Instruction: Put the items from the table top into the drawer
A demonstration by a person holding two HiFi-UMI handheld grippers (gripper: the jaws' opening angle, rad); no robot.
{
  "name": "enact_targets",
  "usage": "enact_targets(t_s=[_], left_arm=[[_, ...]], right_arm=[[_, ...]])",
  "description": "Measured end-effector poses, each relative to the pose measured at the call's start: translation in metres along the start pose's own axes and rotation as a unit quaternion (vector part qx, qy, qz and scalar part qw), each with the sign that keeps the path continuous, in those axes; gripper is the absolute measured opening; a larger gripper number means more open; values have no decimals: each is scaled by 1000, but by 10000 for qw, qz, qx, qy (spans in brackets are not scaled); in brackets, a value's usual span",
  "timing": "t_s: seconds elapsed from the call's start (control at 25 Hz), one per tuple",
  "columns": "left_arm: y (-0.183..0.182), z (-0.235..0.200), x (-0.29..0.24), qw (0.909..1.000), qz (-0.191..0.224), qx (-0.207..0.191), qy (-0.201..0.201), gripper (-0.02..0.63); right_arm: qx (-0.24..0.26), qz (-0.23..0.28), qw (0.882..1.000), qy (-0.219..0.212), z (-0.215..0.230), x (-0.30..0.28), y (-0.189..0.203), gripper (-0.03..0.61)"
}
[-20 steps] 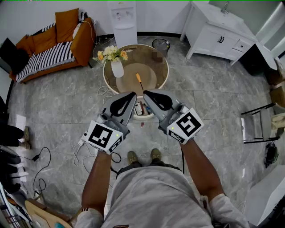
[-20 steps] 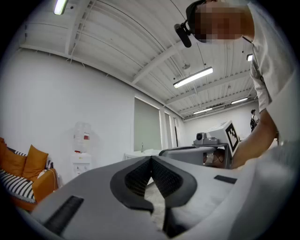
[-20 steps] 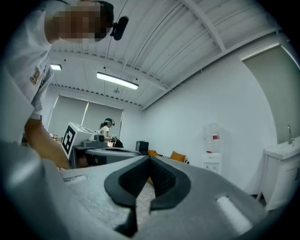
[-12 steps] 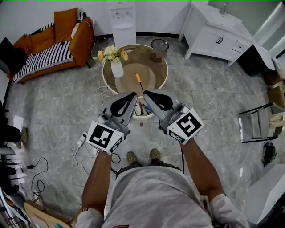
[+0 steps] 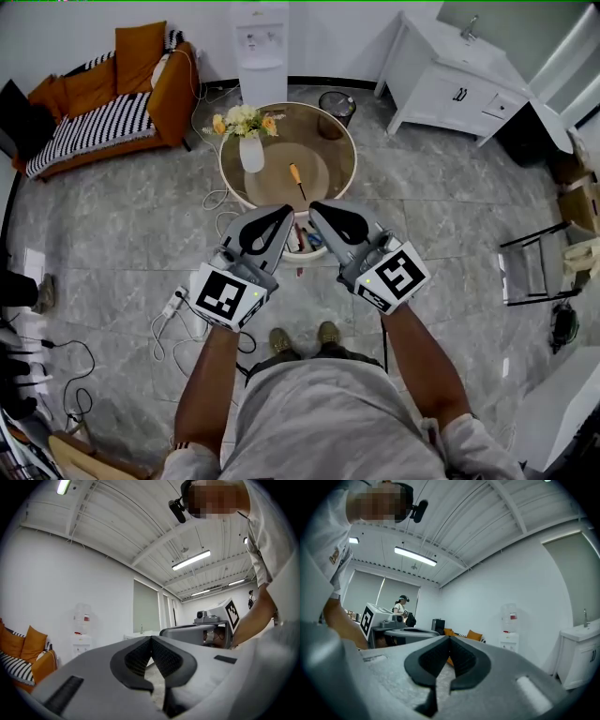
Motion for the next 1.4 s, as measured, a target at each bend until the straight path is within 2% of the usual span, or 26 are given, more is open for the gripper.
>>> enact_targets(t_s=[0.24,0.68,1.04,1.2,1.4], left_arm=[[5,-25,15,9999,23,-74,72,0],[33,-76,35,9998,-39,-114,132,0],[67,-106,21,9999,-111,123,27,0],[89,-118,12,9995,-280,161,-62,0],[104,-128,-4,9994,-297,142,-139,0]], right_arm=[[136,-175,9997,116,-15,-22,9,0],[23,-490,9976,492,-22,-55,38,0],[20,-785,9943,725,-3,-78,82,1],[53,-880,9930,789,10,-87,107,1],[8,-1002,9907,918,29,-93,138,2]])
Point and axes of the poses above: the fingertips, and each gripper's own axes: x backward along the fingers, z to its right, y out of its underside, the point moved 5 cm from there along x, backward along the fingers, and after that the axes turned 3 degrees about x, right-handed, at the moved point
